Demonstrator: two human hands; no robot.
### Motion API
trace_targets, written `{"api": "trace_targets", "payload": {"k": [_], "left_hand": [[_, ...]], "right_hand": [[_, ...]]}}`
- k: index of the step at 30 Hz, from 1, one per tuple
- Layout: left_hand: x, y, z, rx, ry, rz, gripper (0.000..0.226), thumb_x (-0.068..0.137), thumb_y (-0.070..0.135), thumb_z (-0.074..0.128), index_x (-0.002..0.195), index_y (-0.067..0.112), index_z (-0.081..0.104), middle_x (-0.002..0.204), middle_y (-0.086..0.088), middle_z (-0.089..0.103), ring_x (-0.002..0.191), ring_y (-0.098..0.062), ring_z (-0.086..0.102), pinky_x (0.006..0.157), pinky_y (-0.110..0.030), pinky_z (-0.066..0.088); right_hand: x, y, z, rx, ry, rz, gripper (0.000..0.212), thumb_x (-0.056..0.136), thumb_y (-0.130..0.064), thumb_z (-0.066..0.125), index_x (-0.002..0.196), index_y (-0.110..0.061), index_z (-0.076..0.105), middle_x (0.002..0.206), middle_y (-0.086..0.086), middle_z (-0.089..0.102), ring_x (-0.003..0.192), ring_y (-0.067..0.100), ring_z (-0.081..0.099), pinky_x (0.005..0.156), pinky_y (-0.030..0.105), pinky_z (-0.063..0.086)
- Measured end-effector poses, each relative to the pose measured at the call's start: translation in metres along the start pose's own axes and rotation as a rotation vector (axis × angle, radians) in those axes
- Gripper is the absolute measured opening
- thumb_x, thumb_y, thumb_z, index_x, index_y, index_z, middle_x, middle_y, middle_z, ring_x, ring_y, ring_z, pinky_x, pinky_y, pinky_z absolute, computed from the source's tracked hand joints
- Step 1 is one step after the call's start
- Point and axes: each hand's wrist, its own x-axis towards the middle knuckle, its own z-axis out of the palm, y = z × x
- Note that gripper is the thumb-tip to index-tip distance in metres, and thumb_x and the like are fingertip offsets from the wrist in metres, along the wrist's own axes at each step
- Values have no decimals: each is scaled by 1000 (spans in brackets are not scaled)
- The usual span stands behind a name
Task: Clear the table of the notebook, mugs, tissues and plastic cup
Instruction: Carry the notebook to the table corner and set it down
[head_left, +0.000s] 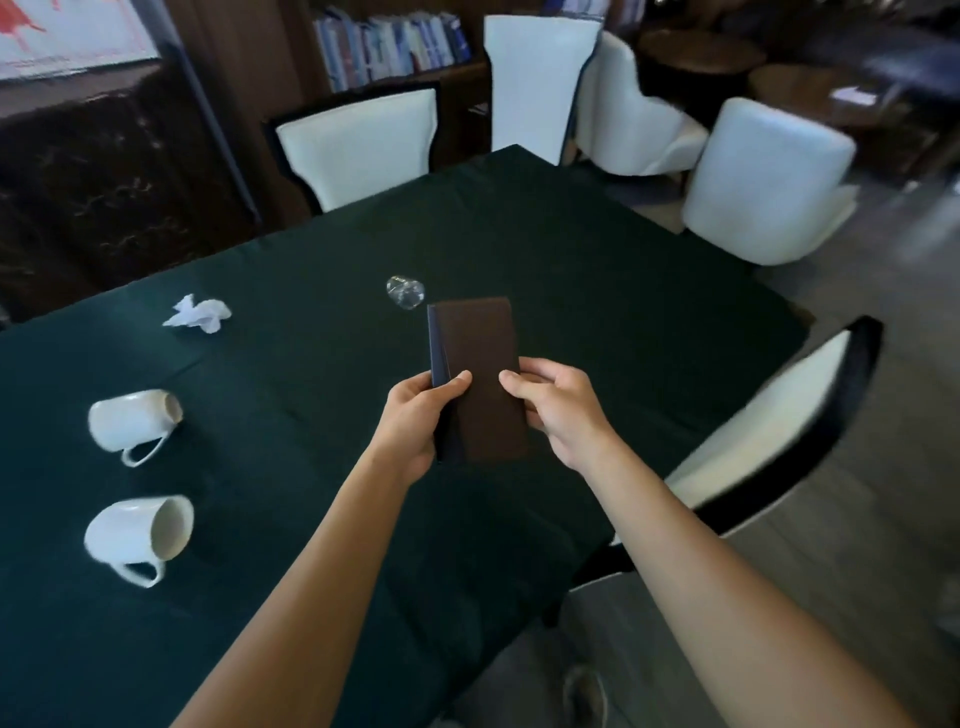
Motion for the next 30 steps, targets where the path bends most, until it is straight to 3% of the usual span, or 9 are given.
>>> {"api": "trace_targets", "payload": {"k": [6, 11, 17, 26, 30], "left_hand": [[21, -3, 103, 35, -80, 34, 27, 97, 18, 73, 118, 2, 75, 115, -15, 81, 105, -32, 78, 87, -47, 65], [41, -13, 200, 40, -78, 41, 30, 96, 17, 73, 120, -1, 73, 113, -18, 80, 94, -29, 79, 79, -43, 66], [66, -24, 299, 73, -70, 62, 27, 94, 19, 76, 115, 2, 76, 111, -17, 81, 96, -30, 79, 83, -45, 66], [100, -36, 387, 136, -60, 50, 27, 92, 22, 79, 112, 4, 77, 103, -14, 83, 85, -26, 80, 67, -40, 65], [126, -32, 416, 170, -66, 49, 28, 93, 23, 78, 113, 4, 76, 104, -14, 82, 89, -28, 80, 70, -42, 66]], "right_hand": [[0, -41, -92, -18, 87, -84, 12, 92, -13, 75, 101, -20, 76, 95, 2, 83, 90, 16, 79, 67, 26, 62], [11, -78, -181, -48, 114, -99, 11, 93, -12, 74, 100, -19, 75, 94, 2, 83, 89, 15, 79, 69, 28, 63], [25, -112, -274, -29, 135, -107, 15, 94, -13, 73, 109, -15, 75, 97, 3, 82, 91, 18, 79, 78, 35, 64], [51, -130, -363, 2, 143, -116, 12, 94, -15, 72, 105, -19, 75, 90, -5, 83, 85, 11, 79, 65, 26, 63], [74, -140, -389, 9, 160, -125, 15, 95, -17, 72, 109, -17, 75, 94, -2, 83, 88, 13, 79, 70, 30, 64]]}}
